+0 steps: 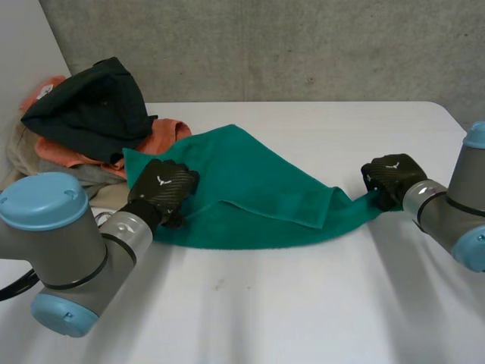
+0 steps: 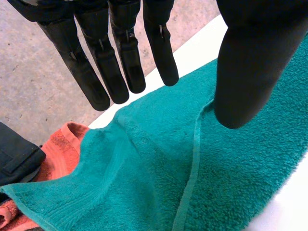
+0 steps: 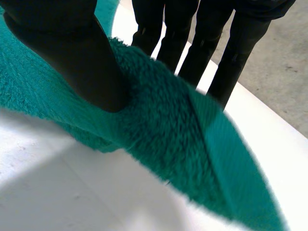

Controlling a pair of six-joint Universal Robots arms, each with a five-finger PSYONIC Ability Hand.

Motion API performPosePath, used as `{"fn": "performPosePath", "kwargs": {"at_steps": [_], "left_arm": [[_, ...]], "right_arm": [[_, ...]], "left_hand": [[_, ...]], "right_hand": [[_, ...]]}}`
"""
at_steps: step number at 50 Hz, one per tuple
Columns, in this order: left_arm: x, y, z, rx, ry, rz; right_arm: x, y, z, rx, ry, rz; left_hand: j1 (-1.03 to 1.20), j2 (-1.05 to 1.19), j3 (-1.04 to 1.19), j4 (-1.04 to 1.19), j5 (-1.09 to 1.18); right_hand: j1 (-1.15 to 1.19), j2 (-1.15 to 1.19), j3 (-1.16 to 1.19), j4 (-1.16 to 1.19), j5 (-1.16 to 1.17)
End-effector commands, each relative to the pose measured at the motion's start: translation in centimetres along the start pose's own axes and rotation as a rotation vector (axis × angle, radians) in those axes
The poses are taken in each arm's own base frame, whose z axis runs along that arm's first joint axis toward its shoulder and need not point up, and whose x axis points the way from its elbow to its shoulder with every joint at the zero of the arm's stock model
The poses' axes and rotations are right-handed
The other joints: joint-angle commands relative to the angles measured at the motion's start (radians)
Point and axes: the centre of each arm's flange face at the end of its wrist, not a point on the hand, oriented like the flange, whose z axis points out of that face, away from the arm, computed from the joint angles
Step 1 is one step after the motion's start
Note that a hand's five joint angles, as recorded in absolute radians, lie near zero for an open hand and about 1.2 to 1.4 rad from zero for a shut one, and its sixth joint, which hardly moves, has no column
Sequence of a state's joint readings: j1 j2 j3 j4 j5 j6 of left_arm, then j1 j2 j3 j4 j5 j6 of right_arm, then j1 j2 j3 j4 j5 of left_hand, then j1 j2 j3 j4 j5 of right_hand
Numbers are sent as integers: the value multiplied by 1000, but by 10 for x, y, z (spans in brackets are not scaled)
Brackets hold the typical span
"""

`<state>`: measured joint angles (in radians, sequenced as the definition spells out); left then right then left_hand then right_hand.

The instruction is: Fold the laundry.

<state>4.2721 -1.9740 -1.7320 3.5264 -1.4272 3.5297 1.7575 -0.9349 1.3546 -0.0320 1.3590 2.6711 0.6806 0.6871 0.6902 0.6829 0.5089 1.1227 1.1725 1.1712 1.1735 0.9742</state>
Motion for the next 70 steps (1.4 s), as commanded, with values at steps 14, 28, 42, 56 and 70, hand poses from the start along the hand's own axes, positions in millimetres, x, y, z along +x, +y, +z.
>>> {"fn": "performPosePath", "kwargs": {"at_steps": [14, 28, 42, 56, 70], "left_arm": [[-8, -2, -1, -40, 16, -21], [-19, -9, -3, -22, -18, -52], [-22, -9, -2, -21, -26, -64], [-38, -11, 1, -19, -87, -65], [-56, 9, 26, -81, -96, -54]], "right_arm": [[1, -72, -40, 12, 143, -23], [-103, -54, -20, -55, -110, 2], [-122, -31, 5, -66, -123, 61], [-80, -144, -56, 331, 2, 72], [-64, -222, -165, 551, -58, 17]], "left_hand": [[146, 140, 137, 144, 144], [44, 37, 34, 42, 41], [-53, -60, -63, -55, -56], [-285, -291, -294, -287, -288], [-506, -513, -516, -508, -509]], "right_hand": [[-837, -886, -885, -887, -863], [-464, -514, -512, -515, -490], [-441, -490, -489, -491, -467], [274, 224, 225, 223, 248], [274, 224, 225, 223, 248]]}}
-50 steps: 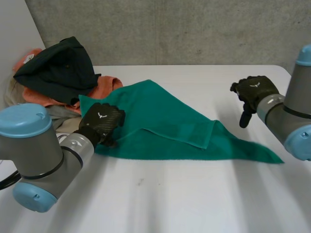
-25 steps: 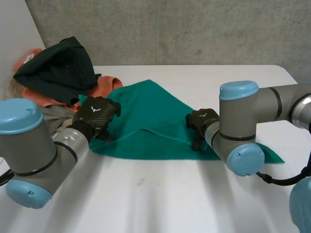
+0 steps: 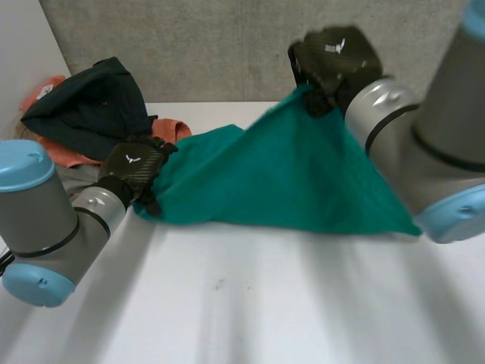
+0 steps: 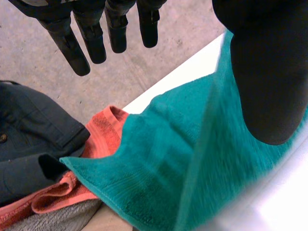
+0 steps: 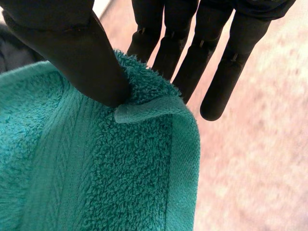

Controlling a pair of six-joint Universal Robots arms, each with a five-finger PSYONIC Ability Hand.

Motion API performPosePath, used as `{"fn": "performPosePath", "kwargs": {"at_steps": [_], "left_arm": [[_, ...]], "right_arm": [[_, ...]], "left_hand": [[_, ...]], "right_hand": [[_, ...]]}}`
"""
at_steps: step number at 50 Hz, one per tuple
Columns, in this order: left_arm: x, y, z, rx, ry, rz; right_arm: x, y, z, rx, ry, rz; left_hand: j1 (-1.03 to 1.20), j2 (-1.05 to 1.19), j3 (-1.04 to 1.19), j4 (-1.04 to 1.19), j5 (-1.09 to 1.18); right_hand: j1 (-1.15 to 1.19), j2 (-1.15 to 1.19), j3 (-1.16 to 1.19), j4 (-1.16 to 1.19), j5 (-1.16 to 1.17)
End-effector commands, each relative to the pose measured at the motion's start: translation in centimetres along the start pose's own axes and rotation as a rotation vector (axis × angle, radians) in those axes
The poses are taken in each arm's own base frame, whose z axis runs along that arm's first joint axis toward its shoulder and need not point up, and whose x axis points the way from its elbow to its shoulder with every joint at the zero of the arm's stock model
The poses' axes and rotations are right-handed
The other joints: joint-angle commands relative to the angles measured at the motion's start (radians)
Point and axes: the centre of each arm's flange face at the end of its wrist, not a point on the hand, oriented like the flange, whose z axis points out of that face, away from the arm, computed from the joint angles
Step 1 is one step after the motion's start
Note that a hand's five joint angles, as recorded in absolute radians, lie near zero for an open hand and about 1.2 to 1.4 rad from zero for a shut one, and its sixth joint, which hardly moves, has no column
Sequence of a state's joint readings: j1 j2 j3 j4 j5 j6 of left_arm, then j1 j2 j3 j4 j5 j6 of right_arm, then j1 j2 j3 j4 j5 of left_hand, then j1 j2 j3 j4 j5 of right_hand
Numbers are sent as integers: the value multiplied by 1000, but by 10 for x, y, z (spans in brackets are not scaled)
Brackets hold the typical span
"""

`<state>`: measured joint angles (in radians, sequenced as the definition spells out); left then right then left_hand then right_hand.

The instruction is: Fold the laundry.

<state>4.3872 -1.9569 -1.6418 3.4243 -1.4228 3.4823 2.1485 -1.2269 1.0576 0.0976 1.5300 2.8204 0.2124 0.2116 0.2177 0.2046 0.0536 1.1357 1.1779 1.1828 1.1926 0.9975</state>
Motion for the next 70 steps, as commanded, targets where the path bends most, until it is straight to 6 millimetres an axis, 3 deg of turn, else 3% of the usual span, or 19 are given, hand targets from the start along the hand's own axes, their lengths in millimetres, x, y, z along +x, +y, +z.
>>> {"fn": "performPosePath", "kwargs": {"at_steps": [1, 7, 10, 15, 23, 26, 27, 30, 37, 42, 43, 44, 45, 49, 56, 70], "left_arm": [[-8, 20, 21, -64, 8, 28], [-12, 30, 39, -94, 17, 93], [-14, 30, 48, -94, 24, 110], [-7, 35, 53, -143, 77, 100], [14, 44, 59, -183, 133, 98], [17, 42, 62, -182, 125, 106], [20, 39, 62, -179, 122, 107], [23, 38, 62, -187, 114, 112], [6, 28, 52, -224, 26, 97], [-8, 1, 30, -166, 40, 67], [-9, -3, 26, -158, 47, 63], [-6, -7, 17, -161, 71, 58], [-3, -8, 12, -170, 86, 53], [15, -1, -12, -240, 141, 34], [42, 16, -29, -294, 174, -38], [87, 25, -21, -320, 247, -108]], "right_arm": [[3, -53, -39, 79, -33, -5], [9, -79, -65, 138, -41, -2], [14, -90, -78, 171, -31, 5], [27, -103, -90, 213, 11, 16], [39, -118, -106, 255, 35, 40], [40, -121, -109, 265, 33, 42], [41, -122, -110, 271, 34, 44], [46, -122, -108, 270, 53, 44], [75, -110, -97, 227, 134, 19], [82, -93, -91, 176, 117, 13], [85, -90, -89, 165, 123, 13], [89, -82, -85, 145, 130, 13], [90, -80, -84, 140, 130, 15], [92, -74, -74, 129, 127, 35], [68, -90, -74, 177, 61, 73], [38, -138, -87, 306, 62, 108]], "left_hand": [[-38, -37, -43, -30, -54], [-29, -28, -34, -21, -44], [97, 98, 92, 105, 82], [309, 310, 304, 317, 293], [467, 468, 462, 475, 452], [693, 694, 688, 701, 677], [926, 927, 921, 934, 911], [1183, 1184, 1178, 1191, 1167], [1184, 1185, 1179, 1192, 1168], [1184, 1185, 1179, 1192, 1168], [1068, 1069, 1063, 1076, 1052], [607, 608, 602, 615, 592], [423, 423, 417, 431, 407], [207, 208, 202, 215, 191], [130, 131, 125, 138, 114], [139, 140, 134, 147, 123]], "right_hand": [[261, 218, 213, 204, 224], [261, 218, 213, 204, 224], [261, 218, 213, 204, 224], [261, 218, 213, 204, 224], [261, 218, 213, 204, 224], [261, 218, 213, 204, 224], [261, 218, 213, 204, 224], [261, 218, 213, 204, 224], [261, 218, 213, 204, 224], [261, 218, 213, 204, 224], [261, 218, 213, 204, 224], [261, 218, 213, 204, 224], [261, 218, 213, 204, 224], [261, 218, 213, 204, 224], [261, 218, 213, 204, 224], [261, 218, 213, 204, 224]]}}
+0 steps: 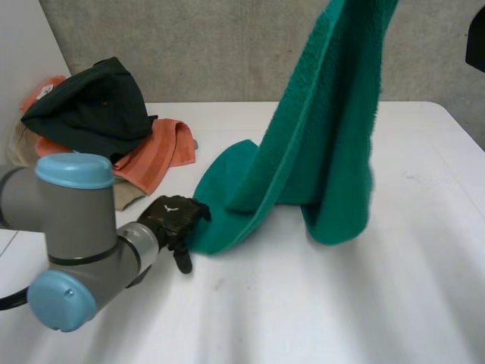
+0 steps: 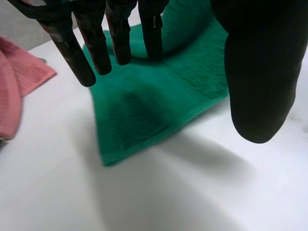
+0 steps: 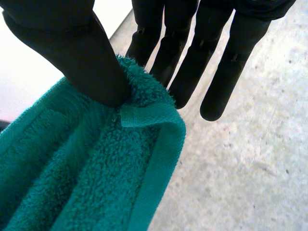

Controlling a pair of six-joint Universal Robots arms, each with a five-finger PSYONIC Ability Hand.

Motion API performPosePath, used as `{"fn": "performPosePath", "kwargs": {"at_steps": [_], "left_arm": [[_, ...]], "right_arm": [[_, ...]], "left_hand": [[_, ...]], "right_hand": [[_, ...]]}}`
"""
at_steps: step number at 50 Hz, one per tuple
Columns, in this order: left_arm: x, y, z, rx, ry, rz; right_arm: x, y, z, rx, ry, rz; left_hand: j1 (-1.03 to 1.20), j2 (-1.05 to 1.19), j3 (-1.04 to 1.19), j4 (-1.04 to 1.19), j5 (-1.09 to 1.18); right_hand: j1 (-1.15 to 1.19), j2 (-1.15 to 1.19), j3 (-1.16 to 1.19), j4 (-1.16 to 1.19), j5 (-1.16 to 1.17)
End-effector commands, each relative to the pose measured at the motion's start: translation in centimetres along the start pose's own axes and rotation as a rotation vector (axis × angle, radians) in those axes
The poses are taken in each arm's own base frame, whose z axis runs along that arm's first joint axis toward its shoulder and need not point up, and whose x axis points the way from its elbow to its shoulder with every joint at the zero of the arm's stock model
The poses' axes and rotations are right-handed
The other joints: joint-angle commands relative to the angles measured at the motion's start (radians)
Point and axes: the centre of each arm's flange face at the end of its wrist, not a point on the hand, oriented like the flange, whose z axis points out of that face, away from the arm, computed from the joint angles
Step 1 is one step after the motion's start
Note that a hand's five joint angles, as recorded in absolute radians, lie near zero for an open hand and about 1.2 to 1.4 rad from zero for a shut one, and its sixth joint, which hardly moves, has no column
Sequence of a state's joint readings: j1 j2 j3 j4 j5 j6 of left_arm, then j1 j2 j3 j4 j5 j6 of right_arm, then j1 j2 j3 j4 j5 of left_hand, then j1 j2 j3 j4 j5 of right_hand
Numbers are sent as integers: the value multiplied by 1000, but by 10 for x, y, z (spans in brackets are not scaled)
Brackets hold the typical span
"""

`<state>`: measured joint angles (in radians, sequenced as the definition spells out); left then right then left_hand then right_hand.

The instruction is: Fold the laundry.

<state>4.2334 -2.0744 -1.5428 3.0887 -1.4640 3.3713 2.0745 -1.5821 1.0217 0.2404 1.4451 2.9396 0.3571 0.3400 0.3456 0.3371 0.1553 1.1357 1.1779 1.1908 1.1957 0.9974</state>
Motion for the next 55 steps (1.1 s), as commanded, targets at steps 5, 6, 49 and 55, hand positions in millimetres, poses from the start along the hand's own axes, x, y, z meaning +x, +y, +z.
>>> {"fn": "performPosePath", "kwargs": {"at_steps": [5, 6, 49, 55], "left_arm": [[32, 4, 16, -24, 42, -4], [32, 4, 18, -22, 36, -4], [-112, -142, -73, 344, -321, 156], [-125, -142, -20, 307, -337, 248]], "right_arm": [[-17, -40, 2, 113, 34, 38], [-17, -43, 2, 122, 39, 39], [119, 174, 26, -574, 180, -333], [120, 213, 44, -619, 176, -404]], "left_hand": [[3, 20, 15, 23, 30], [21, 38, 32, 41, 48], [1039, 1056, 1051, 1059, 1066], [1039, 1056, 1051, 1059, 1066]], "right_hand": [[261, 218, 205, 201, 224], [261, 218, 205, 201, 224], [261, 218, 205, 201, 224], [261, 218, 205, 201, 224]]}}
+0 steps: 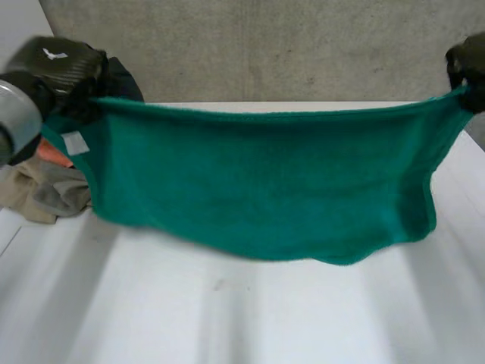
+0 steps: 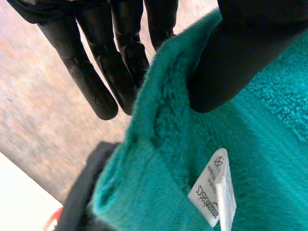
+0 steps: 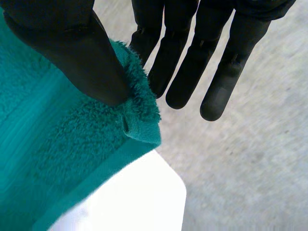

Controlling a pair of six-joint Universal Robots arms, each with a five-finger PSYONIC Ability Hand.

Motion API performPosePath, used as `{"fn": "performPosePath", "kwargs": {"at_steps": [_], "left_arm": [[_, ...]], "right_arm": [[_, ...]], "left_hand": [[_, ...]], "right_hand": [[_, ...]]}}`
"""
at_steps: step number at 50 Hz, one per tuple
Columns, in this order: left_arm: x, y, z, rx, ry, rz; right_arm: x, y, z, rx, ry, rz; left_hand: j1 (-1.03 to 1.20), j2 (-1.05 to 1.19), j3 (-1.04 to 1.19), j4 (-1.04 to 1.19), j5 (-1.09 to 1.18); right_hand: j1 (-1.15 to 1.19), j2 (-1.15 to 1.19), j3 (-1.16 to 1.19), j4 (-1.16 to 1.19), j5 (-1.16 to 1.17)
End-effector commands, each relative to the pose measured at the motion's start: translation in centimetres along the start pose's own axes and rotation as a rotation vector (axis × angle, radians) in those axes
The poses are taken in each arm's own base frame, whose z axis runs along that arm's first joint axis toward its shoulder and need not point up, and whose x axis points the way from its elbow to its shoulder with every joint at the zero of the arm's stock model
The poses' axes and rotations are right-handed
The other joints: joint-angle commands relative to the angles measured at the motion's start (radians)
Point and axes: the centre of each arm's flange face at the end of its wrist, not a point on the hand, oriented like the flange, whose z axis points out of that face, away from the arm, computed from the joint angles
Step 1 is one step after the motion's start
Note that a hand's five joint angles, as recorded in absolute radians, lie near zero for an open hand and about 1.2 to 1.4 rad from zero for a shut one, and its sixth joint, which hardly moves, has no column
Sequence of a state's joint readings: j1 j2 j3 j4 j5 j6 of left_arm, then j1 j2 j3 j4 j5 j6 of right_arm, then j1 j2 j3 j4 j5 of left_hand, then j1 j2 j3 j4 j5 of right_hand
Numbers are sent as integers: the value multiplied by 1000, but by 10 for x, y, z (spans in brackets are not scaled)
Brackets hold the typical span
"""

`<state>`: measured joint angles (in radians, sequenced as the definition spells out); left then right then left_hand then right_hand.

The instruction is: Fold the laundry.

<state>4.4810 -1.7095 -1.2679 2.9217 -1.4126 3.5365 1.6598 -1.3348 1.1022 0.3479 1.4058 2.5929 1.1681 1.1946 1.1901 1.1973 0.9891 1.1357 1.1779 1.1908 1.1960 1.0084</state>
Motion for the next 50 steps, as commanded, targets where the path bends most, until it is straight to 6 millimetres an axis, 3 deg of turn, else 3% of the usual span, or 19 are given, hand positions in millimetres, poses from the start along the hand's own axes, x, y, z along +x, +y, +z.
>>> {"fn": "performPosePath", "kwargs": {"at_steps": [1, 5, 10, 14, 17, 21, 25, 29, 32, 36, 37, 41, 45, 50], "left_arm": [[12, 35, 72, -57, 18, 118], [8, 6, 99, 116, -29, 153], [-16, -61, 112, 459, -170, 82], [-24, -97, 102, 649, -211, -15], [-23, -105, 98, 703, -202, -74], [-15, -95, 100, 678, -169, -133], [-7, -69, 108, 597, -153, -143], [3, -35, 113, 495, -141, -132], [17, -5, 114, 401, -110, -111], [45, 44, 110, 255, -29, -64], [55, 60, 106, 204, 8, -43], [73, 96, 90, 95, 88, 20], [90, 118, 64, 4, 181, 84], [104, 120, 23, -73, 281, 190]], "right_arm": [[-23, 28, 46, -46, 9, -103], [-19, 11, 78, 99, 126, -98], [21, -35, 105, 436, 403, 15], [44, -59, 104, 662, 496, 163], [51, -68, 99, 740, 500, 218], [50, -66, 98, 745, 468, 219], [43, -55, 101, 711, 428, 207], [37, -31, 107, 639, 391, 199], [25, -2, 112, 537, 332, 194], [-2, 53, 112, 320, 204, 184], [-11, 70, 109, 249, 163, 177], [-28, 103, 95, 93, 71, 152], [-35, 122, 75, -36, -4, 93], [-37, 129, 36, -211, -118, -13]], "left_hand": [[228, 202, 206, 199, 233], [228, 202, 206, 199, 233], [228, 202, 206, 199, 233], [228, 202, 206, 199, 233], [228, 202, 206, 199, 233], [228, 202, 206, 199, 233], [228, 202, 206, 199, 233], [228, 202, 206, 199, 233], [228, 202, 206, 199, 233], [228, 202, 206, 199, 233], [228, 202, 206, 199, 233], [228, 202, 206, 199, 233], [228, 202, 206, 199, 233], [228, 202, 206, 199, 233]], "right_hand": [[261, 218, 205, 200, 213], [261, 218, 205, 200, 213], [261, 218, 205, 200, 213], [261, 218, 205, 200, 213], [261, 218, 205, 200, 213], [261, 218, 205, 200, 213], [261, 218, 205, 200, 213], [261, 218, 205, 200, 213], [261, 218, 205, 200, 213], [261, 218, 205, 200, 213], [261, 218, 205, 200, 213], [261, 218, 205, 200, 213], [261, 218, 205, 200, 213], [261, 218, 205, 200, 213]]}}
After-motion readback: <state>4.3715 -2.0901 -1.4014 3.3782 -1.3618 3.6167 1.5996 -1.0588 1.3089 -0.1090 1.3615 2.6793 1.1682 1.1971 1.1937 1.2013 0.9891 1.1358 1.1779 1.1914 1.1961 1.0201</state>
